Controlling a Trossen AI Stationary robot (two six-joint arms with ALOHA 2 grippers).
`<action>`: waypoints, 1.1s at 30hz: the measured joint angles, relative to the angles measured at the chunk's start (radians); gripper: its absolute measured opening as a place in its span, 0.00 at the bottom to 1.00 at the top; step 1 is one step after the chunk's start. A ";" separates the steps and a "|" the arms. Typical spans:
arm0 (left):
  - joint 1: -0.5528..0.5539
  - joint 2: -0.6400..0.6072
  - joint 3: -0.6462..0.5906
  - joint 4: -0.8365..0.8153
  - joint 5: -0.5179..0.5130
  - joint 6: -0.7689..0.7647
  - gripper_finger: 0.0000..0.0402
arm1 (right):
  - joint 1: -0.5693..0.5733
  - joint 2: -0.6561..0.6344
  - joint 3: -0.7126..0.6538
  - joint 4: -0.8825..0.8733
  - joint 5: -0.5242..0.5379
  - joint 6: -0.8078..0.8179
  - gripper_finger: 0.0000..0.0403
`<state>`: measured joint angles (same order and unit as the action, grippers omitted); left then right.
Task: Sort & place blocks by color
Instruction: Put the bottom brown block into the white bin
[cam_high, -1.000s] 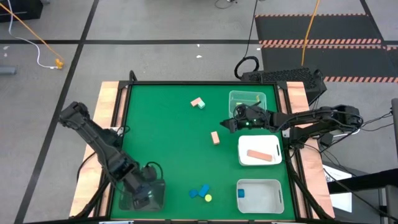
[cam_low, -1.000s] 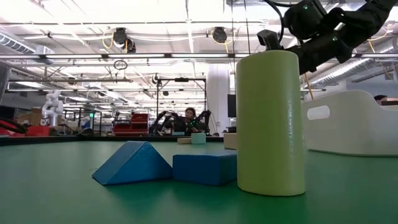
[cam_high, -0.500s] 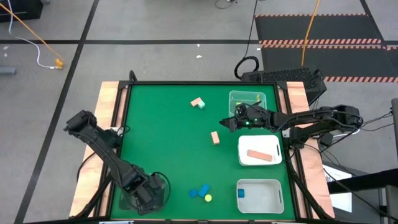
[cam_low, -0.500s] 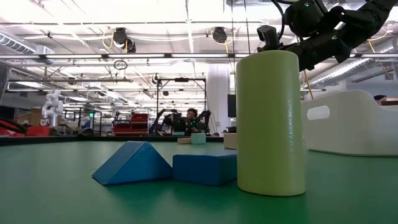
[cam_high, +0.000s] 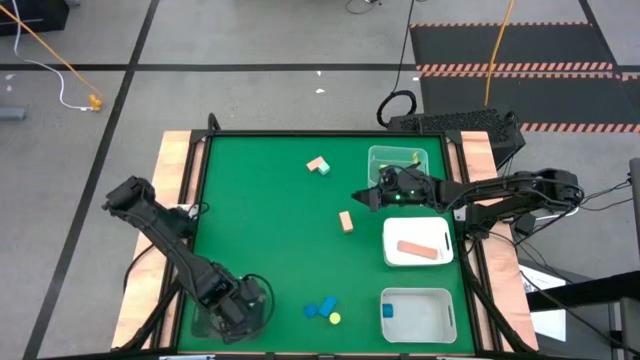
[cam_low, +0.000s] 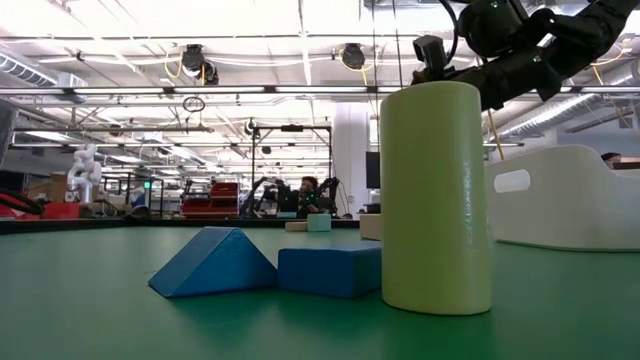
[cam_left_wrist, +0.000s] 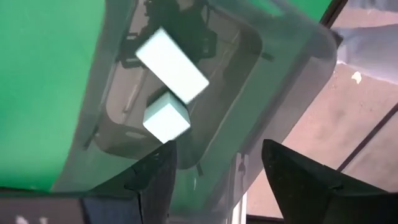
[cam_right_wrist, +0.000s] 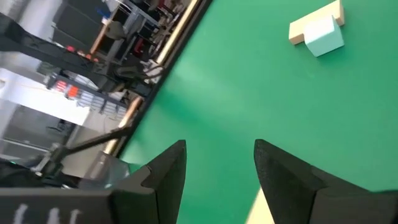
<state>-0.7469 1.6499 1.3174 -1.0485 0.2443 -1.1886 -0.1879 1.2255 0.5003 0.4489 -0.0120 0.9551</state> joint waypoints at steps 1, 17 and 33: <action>0.007 -0.006 0.000 0.000 -0.001 0.011 0.59 | 0.000 0.000 0.000 0.010 -0.009 0.016 0.45; 0.166 -0.214 0.001 -0.200 -0.253 0.087 0.60 | 0.091 0.000 0.234 -0.497 0.162 -0.177 0.45; 0.437 -0.303 0.001 -0.260 -0.427 0.361 0.60 | 0.192 0.259 0.383 -0.567 0.193 -0.103 0.45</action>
<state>-0.3097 1.3464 1.3182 -1.3083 -0.1831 -0.8277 0.0042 1.4846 0.8835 -0.1180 0.1806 0.8517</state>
